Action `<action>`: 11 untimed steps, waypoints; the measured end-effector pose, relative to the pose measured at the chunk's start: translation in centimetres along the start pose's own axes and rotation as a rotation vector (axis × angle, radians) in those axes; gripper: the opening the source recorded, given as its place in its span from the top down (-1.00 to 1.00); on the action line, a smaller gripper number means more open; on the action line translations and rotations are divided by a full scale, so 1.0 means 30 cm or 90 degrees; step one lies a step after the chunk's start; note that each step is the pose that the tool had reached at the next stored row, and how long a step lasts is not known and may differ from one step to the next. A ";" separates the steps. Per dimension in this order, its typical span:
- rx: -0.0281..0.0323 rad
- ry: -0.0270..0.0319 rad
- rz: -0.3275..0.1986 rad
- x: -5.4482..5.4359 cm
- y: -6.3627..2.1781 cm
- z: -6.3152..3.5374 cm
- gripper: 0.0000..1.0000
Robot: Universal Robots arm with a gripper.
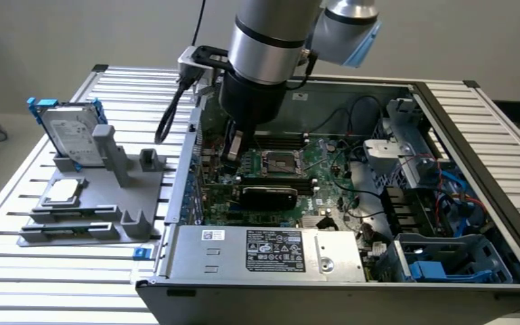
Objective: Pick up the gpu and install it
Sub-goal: 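Press down on the gpu until it lock into place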
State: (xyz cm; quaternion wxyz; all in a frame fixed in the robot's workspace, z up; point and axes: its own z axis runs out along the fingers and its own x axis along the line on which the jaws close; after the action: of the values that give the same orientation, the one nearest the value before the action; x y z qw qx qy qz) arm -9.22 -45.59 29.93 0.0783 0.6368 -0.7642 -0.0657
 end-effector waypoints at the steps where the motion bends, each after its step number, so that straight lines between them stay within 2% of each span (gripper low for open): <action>1: 0.0048 -0.0014 0.000 -0.001 -0.004 -0.001 0.79; 6: 0.0275 -0.0083 -0.003 -0.005 -0.028 -0.007 0.79; 11: 0.0457 -0.0130 -0.008 -0.008 -0.045 -0.015 0.79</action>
State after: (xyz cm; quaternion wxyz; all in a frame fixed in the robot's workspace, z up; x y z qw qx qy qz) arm -7.79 -45.59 30.09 0.0472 0.6434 -0.7628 -0.0452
